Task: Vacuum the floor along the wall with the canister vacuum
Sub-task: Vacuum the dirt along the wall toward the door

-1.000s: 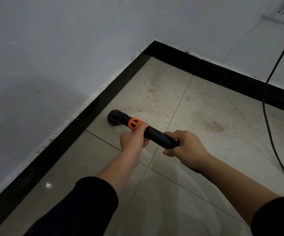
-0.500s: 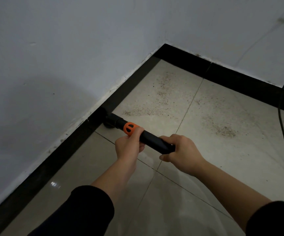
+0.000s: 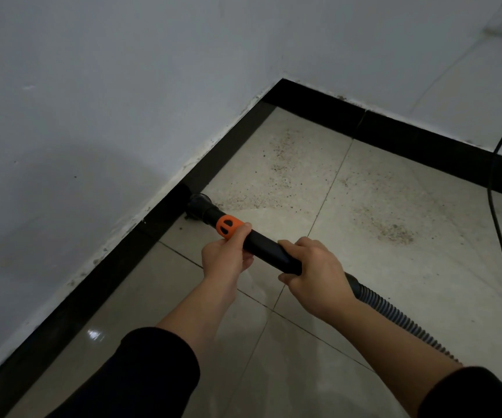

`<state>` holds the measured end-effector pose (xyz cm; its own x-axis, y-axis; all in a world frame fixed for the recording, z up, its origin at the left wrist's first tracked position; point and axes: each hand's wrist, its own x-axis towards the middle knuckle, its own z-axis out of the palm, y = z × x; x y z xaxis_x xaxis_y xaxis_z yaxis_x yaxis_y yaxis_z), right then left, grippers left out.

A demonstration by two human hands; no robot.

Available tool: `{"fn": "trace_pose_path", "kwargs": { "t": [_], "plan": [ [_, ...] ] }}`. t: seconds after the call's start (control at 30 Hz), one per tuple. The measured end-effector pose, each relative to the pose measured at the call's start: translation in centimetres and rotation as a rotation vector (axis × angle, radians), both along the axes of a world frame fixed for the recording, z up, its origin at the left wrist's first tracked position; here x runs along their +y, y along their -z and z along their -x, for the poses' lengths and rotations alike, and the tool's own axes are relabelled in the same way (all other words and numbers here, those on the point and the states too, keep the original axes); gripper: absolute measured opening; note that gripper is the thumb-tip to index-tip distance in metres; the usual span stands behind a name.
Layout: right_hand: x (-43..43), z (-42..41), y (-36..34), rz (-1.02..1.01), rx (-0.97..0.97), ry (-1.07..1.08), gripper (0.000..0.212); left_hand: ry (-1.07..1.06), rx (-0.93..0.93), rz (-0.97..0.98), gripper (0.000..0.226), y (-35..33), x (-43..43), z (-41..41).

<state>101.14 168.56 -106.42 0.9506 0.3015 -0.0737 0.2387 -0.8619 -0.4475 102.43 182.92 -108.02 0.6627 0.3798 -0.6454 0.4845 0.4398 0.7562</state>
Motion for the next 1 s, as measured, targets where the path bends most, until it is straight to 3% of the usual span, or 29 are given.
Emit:
{"fn": "trace_pose_path", "kwargs": {
  "t": [0.57,1.0],
  "plan": [
    [-0.3,-0.8,0.2,0.012,-0.009,0.064,0.041,0.007,0.002,-0.013,0.021,-0.2,-1.2,-2.1],
    [-0.9,0.5,-0.8,-0.136,0.178,-0.055,0.043,-0.129,0.059,-0.121,0.025,-0.9,-1.6,1.7]
  ]
}}
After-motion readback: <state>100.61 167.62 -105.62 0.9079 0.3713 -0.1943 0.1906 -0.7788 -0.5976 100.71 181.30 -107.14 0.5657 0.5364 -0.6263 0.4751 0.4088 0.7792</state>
